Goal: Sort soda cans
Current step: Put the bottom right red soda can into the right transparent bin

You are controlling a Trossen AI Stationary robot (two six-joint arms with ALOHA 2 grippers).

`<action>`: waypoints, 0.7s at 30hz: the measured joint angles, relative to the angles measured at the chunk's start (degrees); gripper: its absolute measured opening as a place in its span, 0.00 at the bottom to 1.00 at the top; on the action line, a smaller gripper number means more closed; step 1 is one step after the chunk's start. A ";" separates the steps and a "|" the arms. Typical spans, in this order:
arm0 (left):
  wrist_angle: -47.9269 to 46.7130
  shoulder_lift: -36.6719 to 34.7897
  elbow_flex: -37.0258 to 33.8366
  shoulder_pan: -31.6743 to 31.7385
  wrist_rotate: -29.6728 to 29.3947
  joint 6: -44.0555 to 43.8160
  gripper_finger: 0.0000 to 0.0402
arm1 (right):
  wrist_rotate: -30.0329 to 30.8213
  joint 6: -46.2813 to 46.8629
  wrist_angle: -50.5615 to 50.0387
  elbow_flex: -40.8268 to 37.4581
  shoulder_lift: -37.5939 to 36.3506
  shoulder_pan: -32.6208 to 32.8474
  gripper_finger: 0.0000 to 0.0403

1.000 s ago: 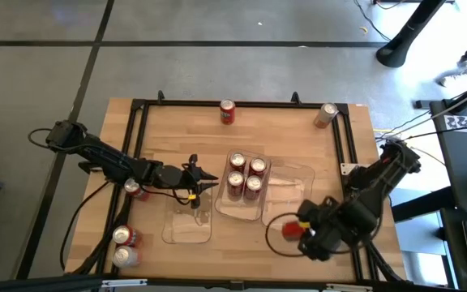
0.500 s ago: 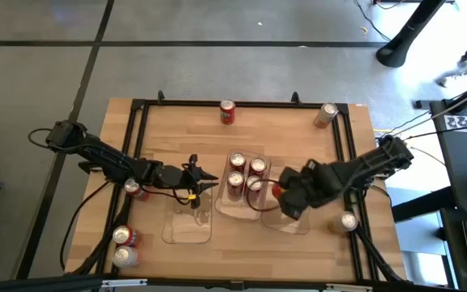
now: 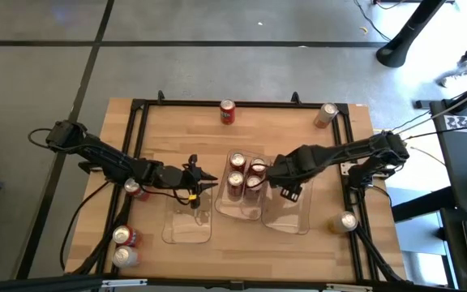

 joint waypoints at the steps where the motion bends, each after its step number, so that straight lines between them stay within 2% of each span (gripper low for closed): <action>1: 0.06 0.00 0.00 0.01 0.00 0.00 0.19 | -0.70 -0.71 -0.13 -1.66 0.02 -0.45 0.74; 6: -0.76 0.00 0.00 0.00 0.00 0.00 0.19 | -3.71 -2.18 -0.06 -8.40 0.09 -2.32 0.74; 11: -1.15 0.00 0.00 0.01 0.00 0.00 0.19 | -3.77 -3.46 1.28 -12.92 0.09 -3.22 0.74; 21: -1.11 0.00 0.00 0.08 0.00 0.00 0.19 | -3.79 -5.21 8.75 -18.28 0.20 -3.20 0.74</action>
